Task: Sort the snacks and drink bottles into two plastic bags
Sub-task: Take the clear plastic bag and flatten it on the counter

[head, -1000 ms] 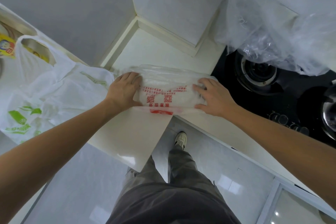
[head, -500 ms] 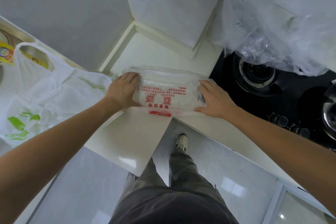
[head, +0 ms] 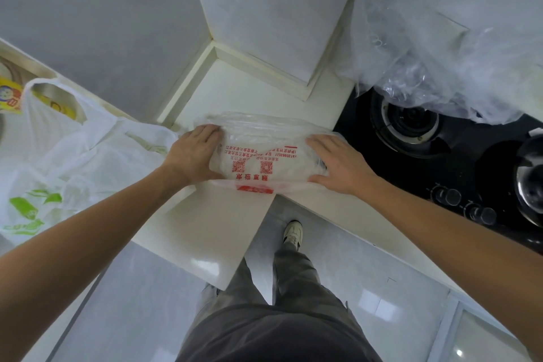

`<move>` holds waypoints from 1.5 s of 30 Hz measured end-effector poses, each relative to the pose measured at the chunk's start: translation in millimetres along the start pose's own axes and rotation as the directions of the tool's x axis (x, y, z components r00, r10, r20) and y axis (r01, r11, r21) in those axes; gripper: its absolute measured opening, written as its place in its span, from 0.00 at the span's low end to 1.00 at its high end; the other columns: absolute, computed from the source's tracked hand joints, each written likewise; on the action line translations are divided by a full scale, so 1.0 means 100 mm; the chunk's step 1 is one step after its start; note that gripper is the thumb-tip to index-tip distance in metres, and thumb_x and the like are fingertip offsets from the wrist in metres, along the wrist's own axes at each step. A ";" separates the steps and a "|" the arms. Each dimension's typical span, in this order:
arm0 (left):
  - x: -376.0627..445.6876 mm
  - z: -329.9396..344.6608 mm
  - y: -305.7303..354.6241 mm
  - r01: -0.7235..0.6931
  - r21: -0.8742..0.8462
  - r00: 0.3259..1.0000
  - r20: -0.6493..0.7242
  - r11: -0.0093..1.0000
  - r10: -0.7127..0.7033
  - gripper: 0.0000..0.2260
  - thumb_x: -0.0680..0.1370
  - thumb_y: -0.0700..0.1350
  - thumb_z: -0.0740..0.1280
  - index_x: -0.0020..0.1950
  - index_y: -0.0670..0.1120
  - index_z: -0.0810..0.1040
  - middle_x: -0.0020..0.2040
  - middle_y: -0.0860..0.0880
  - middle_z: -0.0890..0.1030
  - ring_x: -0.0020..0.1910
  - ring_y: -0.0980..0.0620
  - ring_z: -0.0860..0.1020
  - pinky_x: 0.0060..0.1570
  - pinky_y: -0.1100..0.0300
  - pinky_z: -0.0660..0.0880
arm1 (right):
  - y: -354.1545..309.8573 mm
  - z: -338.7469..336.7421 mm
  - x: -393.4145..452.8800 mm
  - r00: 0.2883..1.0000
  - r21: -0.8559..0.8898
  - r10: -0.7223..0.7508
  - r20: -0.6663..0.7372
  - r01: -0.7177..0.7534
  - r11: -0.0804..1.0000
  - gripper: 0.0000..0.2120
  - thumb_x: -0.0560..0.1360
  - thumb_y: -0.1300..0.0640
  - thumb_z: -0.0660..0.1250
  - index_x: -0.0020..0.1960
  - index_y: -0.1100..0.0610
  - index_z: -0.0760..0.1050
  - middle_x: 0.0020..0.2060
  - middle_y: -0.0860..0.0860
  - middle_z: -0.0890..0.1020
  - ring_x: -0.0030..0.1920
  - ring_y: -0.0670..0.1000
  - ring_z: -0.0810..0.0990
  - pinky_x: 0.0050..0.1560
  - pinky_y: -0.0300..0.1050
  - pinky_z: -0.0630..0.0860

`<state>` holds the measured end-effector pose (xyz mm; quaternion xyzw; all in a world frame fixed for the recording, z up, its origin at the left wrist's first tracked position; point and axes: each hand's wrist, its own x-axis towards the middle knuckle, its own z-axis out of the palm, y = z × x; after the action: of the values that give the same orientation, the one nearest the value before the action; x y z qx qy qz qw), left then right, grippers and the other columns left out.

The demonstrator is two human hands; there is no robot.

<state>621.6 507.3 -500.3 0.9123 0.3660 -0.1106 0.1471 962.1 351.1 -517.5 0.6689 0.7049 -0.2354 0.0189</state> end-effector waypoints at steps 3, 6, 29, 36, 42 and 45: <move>-0.02 -0.04 0.05 -0.019 -0.009 1.000 0.003 1.000 0.019 0.41 0.66 0.62 0.80 0.72 0.43 0.72 0.73 0.43 0.72 0.72 0.41 0.70 0.66 0.43 0.74 | 0.02 0.01 -0.01 0.999 -0.035 -0.030 -0.044 0.028 0.999 0.43 0.73 0.38 0.74 0.80 0.56 0.63 0.77 0.54 0.68 0.75 0.57 0.67 0.76 0.58 0.66; -0.06 -0.07 0.09 -0.052 0.023 0.997 -0.064 0.998 0.053 0.31 0.73 0.57 0.77 0.71 0.43 0.76 0.73 0.42 0.73 0.72 0.39 0.70 0.64 0.41 0.74 | 0.00 0.01 -0.02 0.991 -0.081 -0.070 -0.116 0.061 0.995 0.36 0.75 0.42 0.74 0.77 0.58 0.69 0.75 0.56 0.71 0.74 0.59 0.69 0.74 0.60 0.67; 0.02 0.15 0.14 -0.078 -0.036 0.997 -0.028 0.996 0.077 0.23 0.65 0.65 0.79 0.51 0.51 0.83 0.72 0.40 0.68 0.72 0.36 0.64 0.69 0.39 0.68 | 0.09 0.07 -0.03 0.994 0.166 -0.044 -0.095 0.060 0.984 0.12 0.72 0.42 0.77 0.46 0.50 0.88 0.74 0.53 0.69 0.74 0.57 0.61 0.78 0.58 0.53; -0.07 0.17 0.13 -0.108 -0.054 0.993 -0.059 0.993 0.105 0.26 0.72 0.62 0.75 0.61 0.46 0.78 0.74 0.38 0.69 0.75 0.35 0.65 0.71 0.38 0.66 | -0.03 0.06 -0.06 0.994 0.083 -0.006 -0.111 0.015 0.996 0.24 0.76 0.43 0.73 0.66 0.55 0.76 0.72 0.54 0.72 0.74 0.58 0.67 0.75 0.55 0.58; -0.27 -0.05 0.23 -0.122 0.003 0.975 -0.188 0.992 0.121 0.26 0.77 0.61 0.68 0.65 0.43 0.78 0.70 0.40 0.75 0.71 0.37 0.70 0.66 0.42 0.72 | -0.22 -0.09 -0.11 0.977 -0.010 -0.073 -0.201 0.072 0.997 0.24 0.78 0.45 0.71 0.69 0.57 0.76 0.70 0.55 0.76 0.68 0.59 0.74 0.71 0.58 0.66; -0.38 -0.19 0.33 -0.085 0.018 0.969 -0.229 0.996 0.087 0.30 0.77 0.65 0.62 0.68 0.44 0.78 0.70 0.41 0.76 0.71 0.39 0.70 0.66 0.42 0.72 | -0.30 -0.15 -0.18 0.971 -0.027 -0.082 -0.225 0.078 0.997 0.25 0.78 0.44 0.70 0.70 0.57 0.76 0.70 0.55 0.76 0.68 0.59 0.74 0.70 0.58 0.68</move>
<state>619.5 466.7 -464.8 0.9346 0.3401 0.0007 0.1046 939.8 340.2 -488.5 0.6621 0.7309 -0.1524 -0.0649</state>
